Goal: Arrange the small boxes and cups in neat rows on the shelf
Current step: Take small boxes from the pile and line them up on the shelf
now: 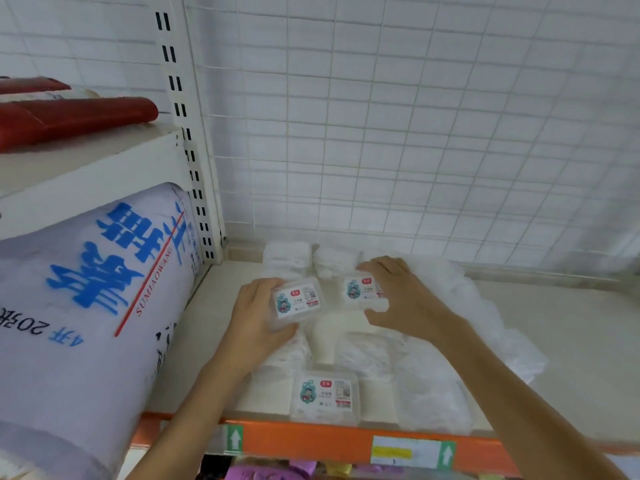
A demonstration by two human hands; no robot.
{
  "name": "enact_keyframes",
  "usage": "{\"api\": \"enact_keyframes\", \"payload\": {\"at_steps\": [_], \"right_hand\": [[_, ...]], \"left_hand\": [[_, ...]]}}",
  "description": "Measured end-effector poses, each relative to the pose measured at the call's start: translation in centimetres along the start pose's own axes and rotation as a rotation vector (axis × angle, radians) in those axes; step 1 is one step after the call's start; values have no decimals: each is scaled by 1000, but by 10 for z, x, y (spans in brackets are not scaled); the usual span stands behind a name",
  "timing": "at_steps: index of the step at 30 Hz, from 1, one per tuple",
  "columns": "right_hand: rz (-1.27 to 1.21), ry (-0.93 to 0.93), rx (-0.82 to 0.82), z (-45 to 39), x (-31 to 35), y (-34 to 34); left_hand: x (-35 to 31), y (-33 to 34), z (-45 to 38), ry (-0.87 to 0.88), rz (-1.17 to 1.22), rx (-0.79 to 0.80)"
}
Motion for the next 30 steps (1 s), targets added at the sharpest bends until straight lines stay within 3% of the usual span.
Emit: {"api": "enact_keyframes", "payload": {"at_steps": [5,10,22,30], "right_hand": [[-136,80,-156,57,-14,-37],[-83,197,-295,139,-45,-68],[-76,699,-479,423,-123,-97],[-105,1009,-513,593,-140,-87]], "left_hand": [[-49,-1,-9,136,155,84],[-120,34,-8,276,253,209],[-302,215,85,474,503,600],[-405,297,163,524,599,705]]}}
Point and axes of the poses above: each hand's wrist, its own z-axis away from the middle knuckle, its own y-axis out of the palm, x = y × z, the point moved 4 cm from there along -z, towards the middle knuckle, and after that the axes turned 4 degrees about y, right-handed, at the moved point
